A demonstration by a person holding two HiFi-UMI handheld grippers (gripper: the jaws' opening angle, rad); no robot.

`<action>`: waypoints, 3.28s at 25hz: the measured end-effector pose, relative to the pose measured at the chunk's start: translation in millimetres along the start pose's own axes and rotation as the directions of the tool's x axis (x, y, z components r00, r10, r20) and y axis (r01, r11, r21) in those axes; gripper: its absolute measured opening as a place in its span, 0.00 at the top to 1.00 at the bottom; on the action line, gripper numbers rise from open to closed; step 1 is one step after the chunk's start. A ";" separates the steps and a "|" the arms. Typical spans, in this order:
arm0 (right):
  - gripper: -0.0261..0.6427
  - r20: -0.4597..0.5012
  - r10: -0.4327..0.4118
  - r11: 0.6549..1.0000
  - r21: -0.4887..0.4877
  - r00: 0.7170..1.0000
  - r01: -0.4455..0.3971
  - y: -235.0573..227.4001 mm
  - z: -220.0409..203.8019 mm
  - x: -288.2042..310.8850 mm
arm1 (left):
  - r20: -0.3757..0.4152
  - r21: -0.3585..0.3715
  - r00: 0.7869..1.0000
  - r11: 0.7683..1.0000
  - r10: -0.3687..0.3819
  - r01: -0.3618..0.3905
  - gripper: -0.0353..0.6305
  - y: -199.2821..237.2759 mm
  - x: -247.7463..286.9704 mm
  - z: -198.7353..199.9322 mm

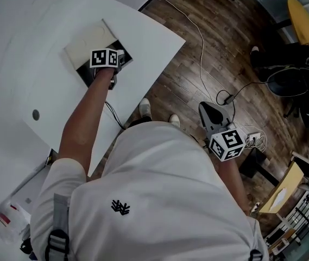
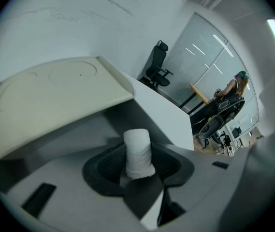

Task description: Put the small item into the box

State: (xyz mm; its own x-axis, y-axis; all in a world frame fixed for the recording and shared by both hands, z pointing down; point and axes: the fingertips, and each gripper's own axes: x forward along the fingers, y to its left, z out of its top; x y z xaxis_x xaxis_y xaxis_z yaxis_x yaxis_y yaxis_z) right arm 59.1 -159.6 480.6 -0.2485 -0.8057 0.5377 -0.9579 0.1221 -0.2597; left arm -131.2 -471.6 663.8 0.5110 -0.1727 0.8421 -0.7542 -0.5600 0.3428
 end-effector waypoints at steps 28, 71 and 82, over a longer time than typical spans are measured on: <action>0.94 0.020 0.081 0.996 -0.036 0.996 -0.081 -20.1 -17.7 -19.6 | 0.132 0.038 0.985 0.993 0.109 -0.115 0.64 -6.8 -38.8 -1.2; 0.95 0.011 0.388 0.903 -0.205 0.922 -0.378 -13.7 -44.9 -77.2 | 0.488 0.216 0.858 0.974 -0.163 0.062 0.94 -283.8 -169.3 -166.2; 0.95 0.010 0.399 0.897 -0.211 0.917 -0.388 -11.8 -49.8 -82.7 | 0.466 0.273 0.862 0.959 -0.200 0.075 0.94 -308.5 -169.4 -177.3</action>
State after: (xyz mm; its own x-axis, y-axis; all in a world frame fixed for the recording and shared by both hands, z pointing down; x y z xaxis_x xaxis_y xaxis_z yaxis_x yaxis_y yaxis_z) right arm 83.8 -65.6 479.1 -0.6085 -0.6957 0.3818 -0.7933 0.5444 -0.2726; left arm -58.1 -125.9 489.3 0.7834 -0.4144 0.4631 -0.5723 -0.7715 0.2778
